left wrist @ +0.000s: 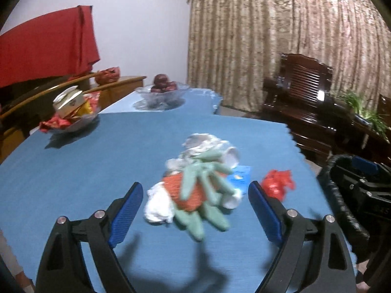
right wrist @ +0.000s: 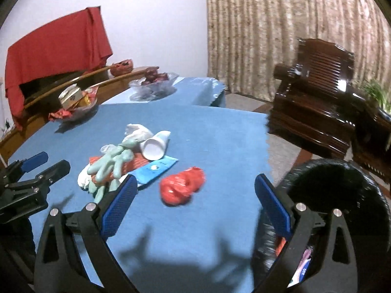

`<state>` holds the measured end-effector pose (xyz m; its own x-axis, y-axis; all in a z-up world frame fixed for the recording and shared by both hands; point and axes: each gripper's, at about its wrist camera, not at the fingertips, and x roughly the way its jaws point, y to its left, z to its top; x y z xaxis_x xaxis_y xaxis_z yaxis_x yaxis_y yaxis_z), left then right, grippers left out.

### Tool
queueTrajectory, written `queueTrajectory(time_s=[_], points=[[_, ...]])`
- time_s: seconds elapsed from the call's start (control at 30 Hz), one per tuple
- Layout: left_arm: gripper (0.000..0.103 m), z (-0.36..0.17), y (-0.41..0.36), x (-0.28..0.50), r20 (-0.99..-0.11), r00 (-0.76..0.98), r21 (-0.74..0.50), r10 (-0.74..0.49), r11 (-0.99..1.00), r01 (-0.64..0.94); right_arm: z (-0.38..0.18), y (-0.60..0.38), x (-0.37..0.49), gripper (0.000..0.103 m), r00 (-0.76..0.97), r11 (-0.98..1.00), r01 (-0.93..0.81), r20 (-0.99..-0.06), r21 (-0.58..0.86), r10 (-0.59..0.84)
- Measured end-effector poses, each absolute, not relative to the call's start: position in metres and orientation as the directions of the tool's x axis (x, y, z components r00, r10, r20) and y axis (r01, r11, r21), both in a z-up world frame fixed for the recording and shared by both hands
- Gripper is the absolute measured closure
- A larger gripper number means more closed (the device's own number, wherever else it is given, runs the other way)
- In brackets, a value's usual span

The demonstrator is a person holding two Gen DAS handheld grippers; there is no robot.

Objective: Collect trash
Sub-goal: 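Grasp the green rubber glove with the left tool while the right tool grasps the red plastic bag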

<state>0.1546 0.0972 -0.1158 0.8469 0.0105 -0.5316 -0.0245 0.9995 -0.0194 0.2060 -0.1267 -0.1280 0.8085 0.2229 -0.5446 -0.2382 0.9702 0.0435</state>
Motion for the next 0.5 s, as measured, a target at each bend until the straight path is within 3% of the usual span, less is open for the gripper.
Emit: queueTrajectory(time_s=[0.5], points=[[0.029, -0.166, 0.127, 0.186, -0.607, 0.794, -0.042, 0.015, 0.998, -0.051, -0.196, -0.094, 0.271, 0.010, 0.737, 0.981, -0.192, -0.658, 0.018, 0.156]])
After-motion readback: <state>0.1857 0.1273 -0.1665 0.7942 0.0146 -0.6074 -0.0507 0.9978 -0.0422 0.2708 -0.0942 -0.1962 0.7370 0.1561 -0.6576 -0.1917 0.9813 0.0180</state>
